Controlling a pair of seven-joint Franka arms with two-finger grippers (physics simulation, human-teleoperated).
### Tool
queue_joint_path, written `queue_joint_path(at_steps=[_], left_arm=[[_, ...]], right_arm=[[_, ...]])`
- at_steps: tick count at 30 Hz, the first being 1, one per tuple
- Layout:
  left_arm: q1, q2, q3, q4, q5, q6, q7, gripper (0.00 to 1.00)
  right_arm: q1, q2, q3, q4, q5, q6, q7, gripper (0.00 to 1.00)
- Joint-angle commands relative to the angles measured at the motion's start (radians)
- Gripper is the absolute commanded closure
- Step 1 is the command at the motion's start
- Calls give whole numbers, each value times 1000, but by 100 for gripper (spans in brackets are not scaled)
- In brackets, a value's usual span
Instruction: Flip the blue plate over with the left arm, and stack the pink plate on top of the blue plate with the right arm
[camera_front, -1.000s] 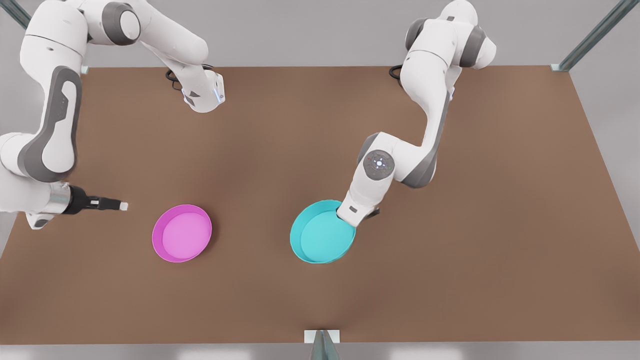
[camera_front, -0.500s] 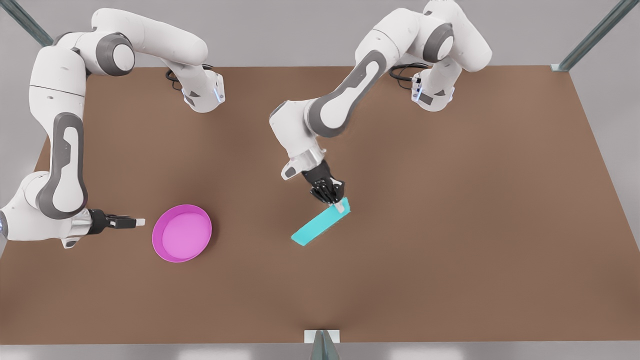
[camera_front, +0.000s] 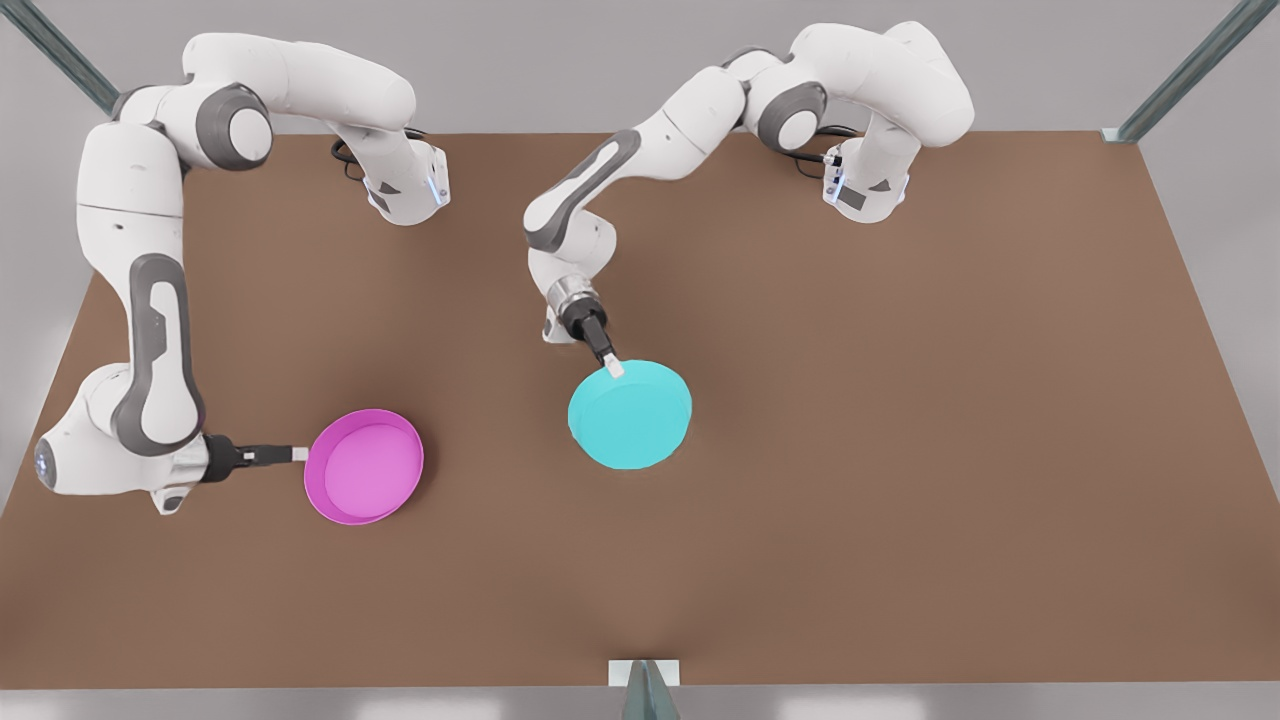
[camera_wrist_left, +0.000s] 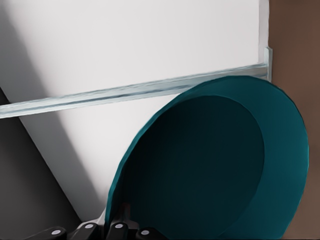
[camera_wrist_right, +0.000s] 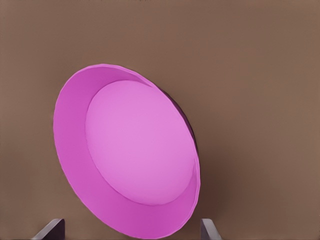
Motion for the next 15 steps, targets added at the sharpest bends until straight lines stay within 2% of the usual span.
queue_joint_path(at_steps=[1,3,4,5,9,10,11,15], left_arm=[[0,2,-11,1,-42,1,1,79],[3,5,-37,1,-42,6,40,79],[3,10,-49,-1,-46,7,44,79],[3,22,-53,-1,-46,6,43,79],[3,43,-73,-2,-86,12,41,79],[5,45,-97,-1,-100,9,43,56],[5,43,-99,-4,-138,4,55,0],[6,27,-114,-17,-267,30,89,0]], right_arm=[[0,-7,-2,-21,-1,25,-18,0],[27,-107,-71,-202,0,181,-77,0],[20,-108,-71,-270,3,301,-91,16],[15,-101,-71,-276,3,318,-93,34],[27,-74,-82,-310,8,344,-77,35],[29,-68,-82,-311,8,344,-76,36],[46,-65,-82,-311,8,343,-74,36],[64,-65,-82,-311,6,338,-57,34]])
